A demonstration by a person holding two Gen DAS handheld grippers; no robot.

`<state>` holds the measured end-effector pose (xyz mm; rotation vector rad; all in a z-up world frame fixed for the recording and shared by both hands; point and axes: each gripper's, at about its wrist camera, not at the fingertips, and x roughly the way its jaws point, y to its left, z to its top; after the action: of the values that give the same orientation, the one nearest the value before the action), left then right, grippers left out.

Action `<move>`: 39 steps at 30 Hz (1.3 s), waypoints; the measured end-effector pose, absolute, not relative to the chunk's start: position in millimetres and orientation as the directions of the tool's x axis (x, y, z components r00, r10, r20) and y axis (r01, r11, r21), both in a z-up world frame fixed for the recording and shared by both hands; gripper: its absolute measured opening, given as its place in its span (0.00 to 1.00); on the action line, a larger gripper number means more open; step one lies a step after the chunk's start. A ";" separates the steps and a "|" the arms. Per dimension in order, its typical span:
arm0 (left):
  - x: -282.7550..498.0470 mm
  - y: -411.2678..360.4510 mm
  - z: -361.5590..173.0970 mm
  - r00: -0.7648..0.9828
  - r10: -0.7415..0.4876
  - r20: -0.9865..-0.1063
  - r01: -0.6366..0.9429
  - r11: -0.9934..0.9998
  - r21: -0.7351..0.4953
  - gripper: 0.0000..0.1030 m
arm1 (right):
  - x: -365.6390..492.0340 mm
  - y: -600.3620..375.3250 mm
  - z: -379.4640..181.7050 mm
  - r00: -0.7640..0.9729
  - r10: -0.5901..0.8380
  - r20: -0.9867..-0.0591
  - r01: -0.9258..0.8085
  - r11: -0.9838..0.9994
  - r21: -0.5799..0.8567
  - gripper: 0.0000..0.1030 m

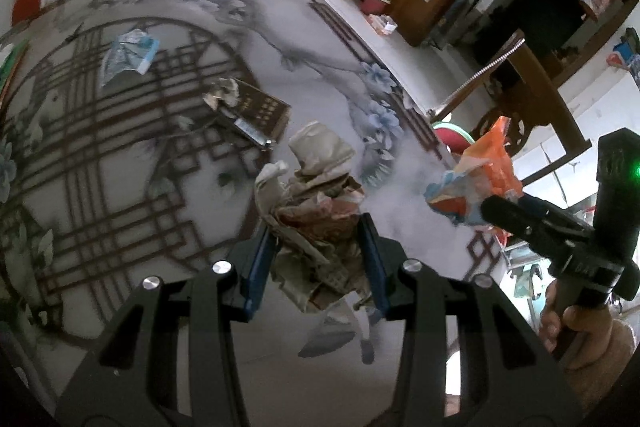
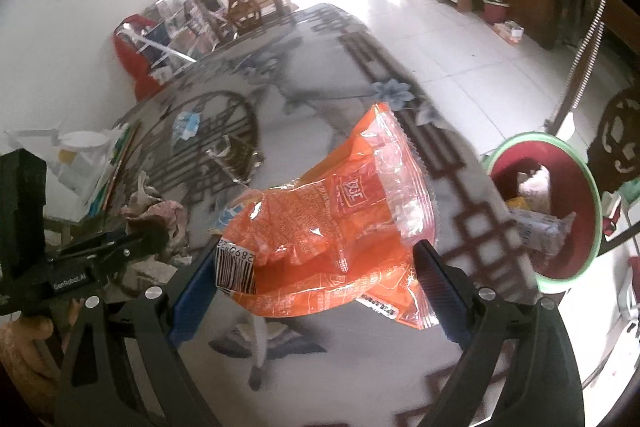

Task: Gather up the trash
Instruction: 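Carry the tissue pile and orange bag with both grippers over the red bucket, then open both grippers to drop the tissues and orange bag into the bucket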

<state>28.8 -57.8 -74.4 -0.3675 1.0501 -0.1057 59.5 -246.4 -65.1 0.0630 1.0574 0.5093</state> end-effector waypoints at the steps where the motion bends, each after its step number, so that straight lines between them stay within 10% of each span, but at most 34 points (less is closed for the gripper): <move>1: 30.2 -60.1 -74.7 0.497 -0.262 -0.827 -0.086 0.934 -0.347 0.39 | 60.0 -250.8 -65.0 0.390 0.425 -0.817 -0.363 0.886 0.288 0.87; 39: 158.7 -242.1 -58.0 0.478 -0.289 -0.829 0.032 0.949 -0.313 0.39 | 158.5 -442.6 -70.8 0.431 0.411 -0.803 -0.232 0.911 0.342 0.88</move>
<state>158.7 -242.1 -58.0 -0.2702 1.0575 -0.1989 158.5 -442.6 -70.8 0.1904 1.0522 0.4041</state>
